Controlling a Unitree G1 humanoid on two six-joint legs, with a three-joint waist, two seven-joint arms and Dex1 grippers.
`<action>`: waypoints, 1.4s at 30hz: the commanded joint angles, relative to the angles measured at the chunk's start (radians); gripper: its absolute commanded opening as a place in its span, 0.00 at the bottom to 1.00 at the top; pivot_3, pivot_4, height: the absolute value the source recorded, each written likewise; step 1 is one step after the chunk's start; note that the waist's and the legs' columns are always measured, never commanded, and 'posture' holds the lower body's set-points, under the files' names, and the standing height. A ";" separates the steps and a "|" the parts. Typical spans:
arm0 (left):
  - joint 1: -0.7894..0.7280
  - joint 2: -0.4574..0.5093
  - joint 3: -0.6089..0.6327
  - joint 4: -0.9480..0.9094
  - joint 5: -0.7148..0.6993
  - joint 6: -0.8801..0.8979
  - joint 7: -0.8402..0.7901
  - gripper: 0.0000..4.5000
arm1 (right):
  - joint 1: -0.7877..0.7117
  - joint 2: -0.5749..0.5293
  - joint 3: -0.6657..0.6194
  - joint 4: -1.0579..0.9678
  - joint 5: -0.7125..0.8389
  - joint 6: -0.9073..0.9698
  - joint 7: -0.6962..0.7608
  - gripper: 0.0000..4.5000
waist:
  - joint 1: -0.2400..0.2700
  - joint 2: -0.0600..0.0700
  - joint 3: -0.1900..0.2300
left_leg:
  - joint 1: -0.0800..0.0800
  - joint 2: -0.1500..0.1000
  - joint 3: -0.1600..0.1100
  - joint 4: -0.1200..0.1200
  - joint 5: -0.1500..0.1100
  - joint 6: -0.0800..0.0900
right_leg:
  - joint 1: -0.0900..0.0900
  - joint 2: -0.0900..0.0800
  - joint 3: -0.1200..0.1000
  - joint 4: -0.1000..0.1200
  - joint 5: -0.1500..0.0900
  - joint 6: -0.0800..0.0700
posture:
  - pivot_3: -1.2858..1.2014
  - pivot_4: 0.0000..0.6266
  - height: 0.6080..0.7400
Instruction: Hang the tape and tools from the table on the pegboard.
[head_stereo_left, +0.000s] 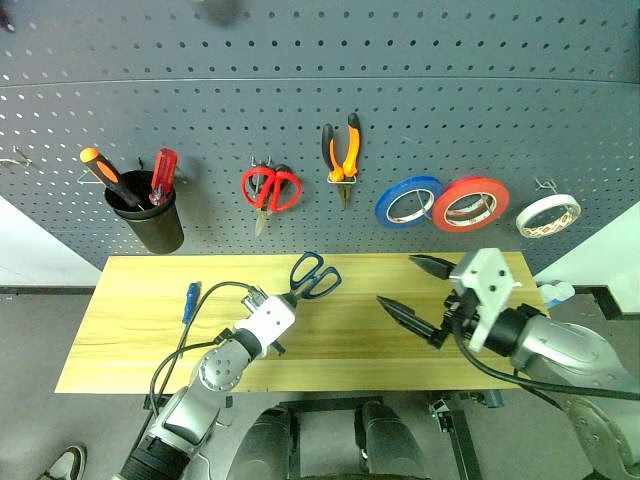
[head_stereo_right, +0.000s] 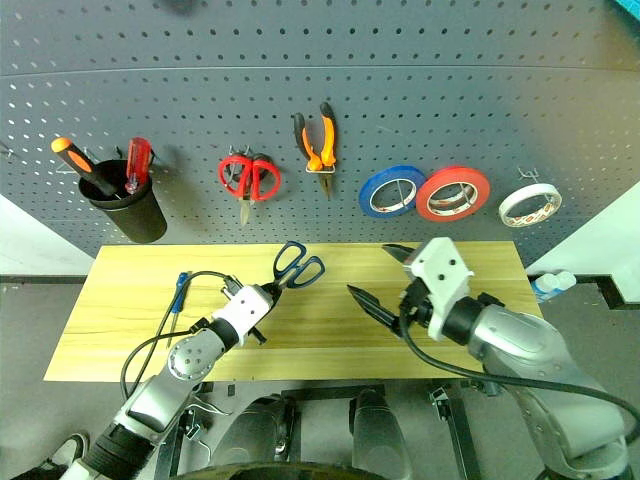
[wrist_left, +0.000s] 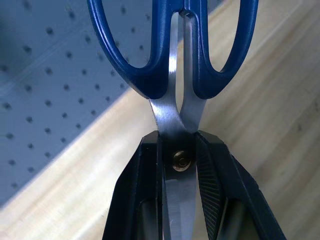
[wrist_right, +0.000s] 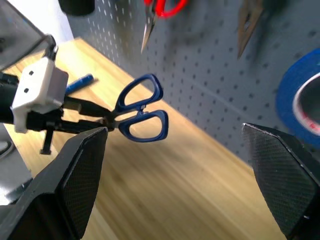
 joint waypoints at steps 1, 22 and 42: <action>-0.010 -0.006 0.025 0.000 0.026 -0.119 0.011 0.14 | 0.034 -0.015 -0.096 -0.050 0.054 -0.057 0.047 1.00 | 0.000 0.000 -0.001 | 0.000 0.000 0.000 0.000 0.000 0.000 | 0.000 0.000 0.000 0.000 0.000 0.000 | 0.50 0.21 0.88; 0.089 -0.081 0.245 -0.138 0.062 -0.530 0.174 0.14 | 0.011 -0.048 -0.048 0.056 0.004 -0.139 0.091 1.00 | 0.002 0.007 -0.036 | 0.003 0.000 0.002 0.002 0.000 0.000 | 0.002 0.001 0.001 0.003 0.000 0.000 | 0.51 0.17 0.88; 0.025 -0.227 0.274 -0.111 0.009 -0.313 0.163 0.14 | -0.015 -0.066 -0.046 0.100 -0.008 -0.160 0.128 1.00 | 0.003 0.007 -0.047 | 0.004 0.000 0.001 0.014 -0.001 0.002 | 0.009 0.003 0.000 0.005 0.003 0.003 | 0.51 0.16 0.88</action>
